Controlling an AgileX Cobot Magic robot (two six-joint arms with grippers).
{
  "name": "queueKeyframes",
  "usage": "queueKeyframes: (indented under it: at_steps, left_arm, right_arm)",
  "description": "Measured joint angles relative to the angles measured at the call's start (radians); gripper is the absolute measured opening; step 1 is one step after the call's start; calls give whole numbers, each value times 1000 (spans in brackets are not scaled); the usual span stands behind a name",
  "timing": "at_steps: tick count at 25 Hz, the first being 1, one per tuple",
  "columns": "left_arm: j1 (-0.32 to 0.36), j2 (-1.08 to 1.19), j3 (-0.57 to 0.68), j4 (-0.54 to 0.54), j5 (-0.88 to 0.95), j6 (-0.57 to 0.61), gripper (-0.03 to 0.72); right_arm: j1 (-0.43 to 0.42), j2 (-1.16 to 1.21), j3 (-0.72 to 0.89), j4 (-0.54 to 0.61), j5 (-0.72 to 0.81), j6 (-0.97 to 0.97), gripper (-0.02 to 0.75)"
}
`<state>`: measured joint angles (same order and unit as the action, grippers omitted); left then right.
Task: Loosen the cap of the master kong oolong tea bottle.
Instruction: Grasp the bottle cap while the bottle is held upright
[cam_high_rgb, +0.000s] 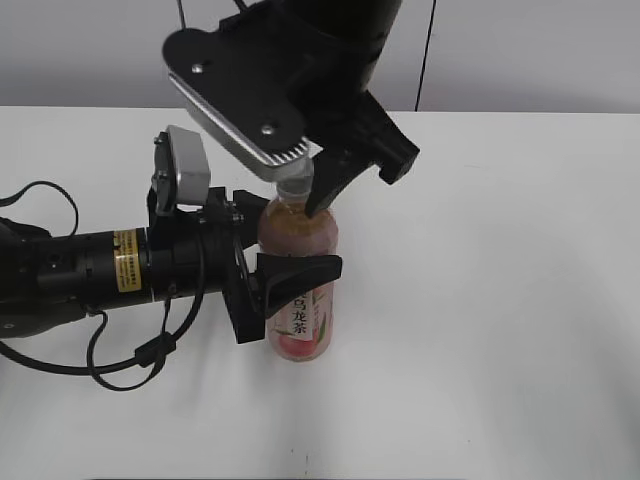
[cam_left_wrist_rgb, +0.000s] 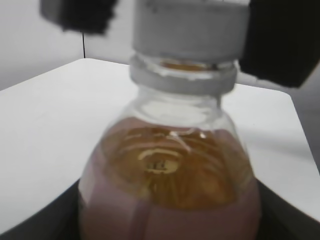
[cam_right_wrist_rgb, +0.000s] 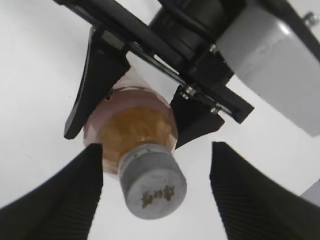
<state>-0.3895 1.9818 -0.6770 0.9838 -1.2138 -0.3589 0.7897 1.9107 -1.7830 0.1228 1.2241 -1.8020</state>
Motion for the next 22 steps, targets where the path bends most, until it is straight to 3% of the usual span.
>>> queueKeyframes:
  at_steps: [6,14,22]
  left_arm:
    - [0,0,0,4,0,1,454]
    - [0,0,0,5,0,1,454]
    - [0,0,0,5,0,1,454]
  right_arm:
    - [0,-43,1,2,0,289,576]
    - [0,-79,-69,-2,0,973,577]
    - [0,-79,-78,-2,0,1525,574]
